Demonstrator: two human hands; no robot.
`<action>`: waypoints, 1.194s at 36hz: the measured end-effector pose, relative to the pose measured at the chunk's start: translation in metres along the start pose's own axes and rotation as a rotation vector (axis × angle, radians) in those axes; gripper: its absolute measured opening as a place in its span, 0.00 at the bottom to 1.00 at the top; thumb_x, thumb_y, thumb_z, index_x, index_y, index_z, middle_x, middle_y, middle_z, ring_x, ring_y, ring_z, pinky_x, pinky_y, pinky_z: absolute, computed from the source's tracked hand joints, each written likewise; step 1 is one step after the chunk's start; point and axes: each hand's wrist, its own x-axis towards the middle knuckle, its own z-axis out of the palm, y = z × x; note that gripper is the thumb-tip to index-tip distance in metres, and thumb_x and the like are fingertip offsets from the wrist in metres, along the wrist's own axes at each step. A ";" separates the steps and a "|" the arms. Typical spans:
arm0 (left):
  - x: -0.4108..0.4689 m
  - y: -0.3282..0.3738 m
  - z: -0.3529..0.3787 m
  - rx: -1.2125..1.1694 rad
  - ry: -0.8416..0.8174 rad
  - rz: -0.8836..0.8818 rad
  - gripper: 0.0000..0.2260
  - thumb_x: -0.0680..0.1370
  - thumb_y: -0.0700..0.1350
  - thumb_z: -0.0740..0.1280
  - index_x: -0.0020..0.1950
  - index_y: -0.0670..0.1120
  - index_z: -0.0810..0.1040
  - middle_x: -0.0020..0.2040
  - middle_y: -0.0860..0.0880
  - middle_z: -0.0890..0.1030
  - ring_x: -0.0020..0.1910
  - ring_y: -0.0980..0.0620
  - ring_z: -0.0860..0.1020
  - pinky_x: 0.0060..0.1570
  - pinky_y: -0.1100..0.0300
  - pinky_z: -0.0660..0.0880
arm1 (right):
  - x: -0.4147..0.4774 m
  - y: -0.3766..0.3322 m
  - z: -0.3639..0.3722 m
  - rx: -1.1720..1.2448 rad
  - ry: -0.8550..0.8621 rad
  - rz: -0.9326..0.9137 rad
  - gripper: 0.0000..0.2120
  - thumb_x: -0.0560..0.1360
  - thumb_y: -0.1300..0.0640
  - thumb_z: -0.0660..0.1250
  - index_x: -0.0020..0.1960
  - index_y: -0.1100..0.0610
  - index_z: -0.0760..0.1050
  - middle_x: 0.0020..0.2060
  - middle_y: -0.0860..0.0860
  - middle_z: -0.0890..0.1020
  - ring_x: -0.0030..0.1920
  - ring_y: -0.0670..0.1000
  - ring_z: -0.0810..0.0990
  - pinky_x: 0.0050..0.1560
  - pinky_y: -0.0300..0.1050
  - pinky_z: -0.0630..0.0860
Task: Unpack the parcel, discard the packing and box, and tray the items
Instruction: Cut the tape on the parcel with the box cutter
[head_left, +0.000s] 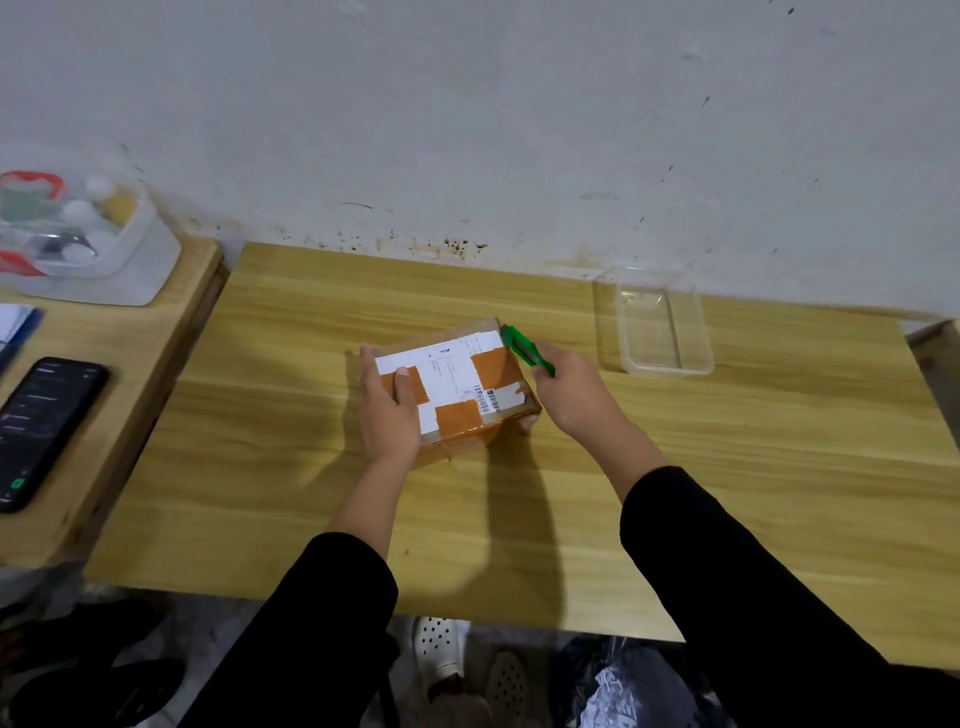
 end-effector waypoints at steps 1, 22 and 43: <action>0.000 0.001 0.001 0.004 0.008 -0.016 0.24 0.82 0.49 0.53 0.77 0.52 0.49 0.72 0.48 0.68 0.63 0.43 0.71 0.46 0.62 0.62 | 0.000 -0.001 -0.003 -0.038 -0.014 0.002 0.15 0.78 0.66 0.52 0.62 0.59 0.71 0.41 0.56 0.74 0.28 0.45 0.70 0.20 0.32 0.64; -0.010 0.010 0.001 -0.062 0.039 -0.060 0.23 0.82 0.48 0.52 0.77 0.51 0.51 0.67 0.45 0.73 0.59 0.43 0.74 0.44 0.61 0.63 | -0.043 0.024 -0.033 -0.025 -0.039 0.115 0.12 0.75 0.66 0.55 0.52 0.66 0.75 0.34 0.57 0.70 0.29 0.52 0.64 0.28 0.43 0.60; -0.045 -0.006 -0.015 0.409 -0.297 0.288 0.29 0.77 0.55 0.62 0.75 0.49 0.57 0.75 0.43 0.60 0.73 0.45 0.60 0.66 0.53 0.64 | -0.054 0.053 -0.015 0.196 0.260 0.096 0.15 0.76 0.65 0.56 0.59 0.57 0.76 0.33 0.54 0.73 0.29 0.52 0.68 0.31 0.43 0.66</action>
